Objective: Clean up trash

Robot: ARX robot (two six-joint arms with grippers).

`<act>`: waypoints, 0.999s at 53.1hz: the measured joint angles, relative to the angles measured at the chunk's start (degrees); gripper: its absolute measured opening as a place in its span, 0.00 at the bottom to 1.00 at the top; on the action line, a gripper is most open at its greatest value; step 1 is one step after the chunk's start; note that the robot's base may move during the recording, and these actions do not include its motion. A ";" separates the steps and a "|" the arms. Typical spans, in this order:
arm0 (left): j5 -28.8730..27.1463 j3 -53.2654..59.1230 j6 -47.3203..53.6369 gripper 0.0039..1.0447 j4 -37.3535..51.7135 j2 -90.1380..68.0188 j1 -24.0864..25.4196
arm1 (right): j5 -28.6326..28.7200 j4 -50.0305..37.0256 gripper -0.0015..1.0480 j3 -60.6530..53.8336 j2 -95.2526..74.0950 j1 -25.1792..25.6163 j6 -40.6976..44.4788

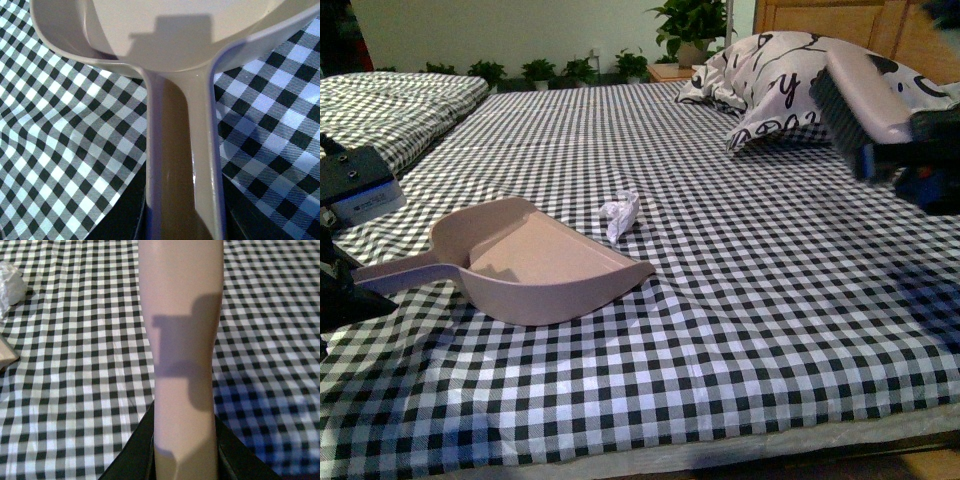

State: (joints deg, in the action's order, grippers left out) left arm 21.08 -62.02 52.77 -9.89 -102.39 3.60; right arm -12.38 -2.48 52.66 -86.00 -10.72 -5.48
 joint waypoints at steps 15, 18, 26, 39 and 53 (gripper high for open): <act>0.02 0.00 0.00 0.25 0.00 0.00 0.00 | -0.13 -1.16 0.18 14.99 -19.80 -1.46 4.50; 0.02 0.00 0.00 0.25 0.00 0.00 0.00 | -0.26 -1.16 0.18 17.07 -21.75 -1.86 5.18; 0.02 0.00 0.02 0.25 0.00 0.00 0.00 | -0.74 -1.16 0.18 20.33 -24.74 -3.02 5.97; 0.02 0.00 0.04 0.25 0.00 0.00 0.00 | -4.28 -1.16 0.18 25.18 -30.67 -6.27 8.90; 0.02 0.00 0.07 0.25 0.00 0.00 0.00 | -8.26 -0.81 0.18 27.80 -33.81 -7.91 12.96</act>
State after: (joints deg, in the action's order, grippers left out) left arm 21.10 -62.02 52.84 -9.89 -102.39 3.60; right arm -20.64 -3.29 80.47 -119.81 -18.63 7.49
